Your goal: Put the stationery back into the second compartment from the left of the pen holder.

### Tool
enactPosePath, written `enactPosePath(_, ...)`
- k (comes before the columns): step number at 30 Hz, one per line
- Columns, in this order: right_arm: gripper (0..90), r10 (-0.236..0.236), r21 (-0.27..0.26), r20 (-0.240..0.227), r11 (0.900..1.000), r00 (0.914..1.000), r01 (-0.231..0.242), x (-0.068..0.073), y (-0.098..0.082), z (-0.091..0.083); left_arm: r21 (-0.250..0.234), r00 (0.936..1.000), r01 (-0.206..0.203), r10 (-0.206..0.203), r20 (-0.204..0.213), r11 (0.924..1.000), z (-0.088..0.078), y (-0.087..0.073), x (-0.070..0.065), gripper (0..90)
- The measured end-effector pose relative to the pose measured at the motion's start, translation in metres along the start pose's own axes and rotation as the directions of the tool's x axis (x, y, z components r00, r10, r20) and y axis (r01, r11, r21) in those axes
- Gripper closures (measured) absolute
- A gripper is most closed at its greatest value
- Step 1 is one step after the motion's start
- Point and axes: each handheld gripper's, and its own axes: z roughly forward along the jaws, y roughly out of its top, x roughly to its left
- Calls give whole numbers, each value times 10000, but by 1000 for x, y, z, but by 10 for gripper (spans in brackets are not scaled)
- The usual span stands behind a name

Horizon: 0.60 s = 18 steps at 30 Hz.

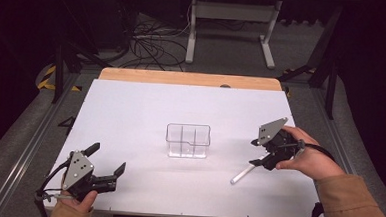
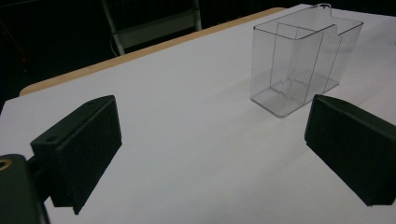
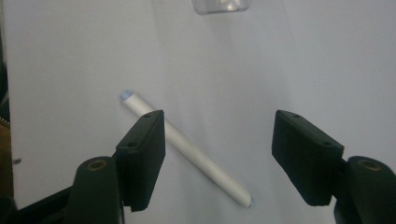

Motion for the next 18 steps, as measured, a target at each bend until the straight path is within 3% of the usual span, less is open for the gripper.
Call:
enactPosePath(7, 359, -812, 767, -171, 9937, 9966, 823, 2, 1, 10, 7, 10000, -3, 3, 3, 10000, 0, 0, 0, 46)
enactPosePath(10, 359, -777, 1119, -365, 9904, 9963, 814, 3, 1, 12, 9, 10000, -2, 2, 13, 10000, 0, 0, 0, 46)
enactPosePath(16, 369, -1301, 1626, -596, 9770, 9897, 1382, 4, 0, 19, 1, 10000, 8, -8, 58, 10000, 1, 0, 0, 46)
enactPosePath(18, 374, -1279, 1995, -715, 9699, 9892, 1398, 6, -1, 21, -4, 10000, -7, 7, 44, 10000, 1, 0, 0, 46)
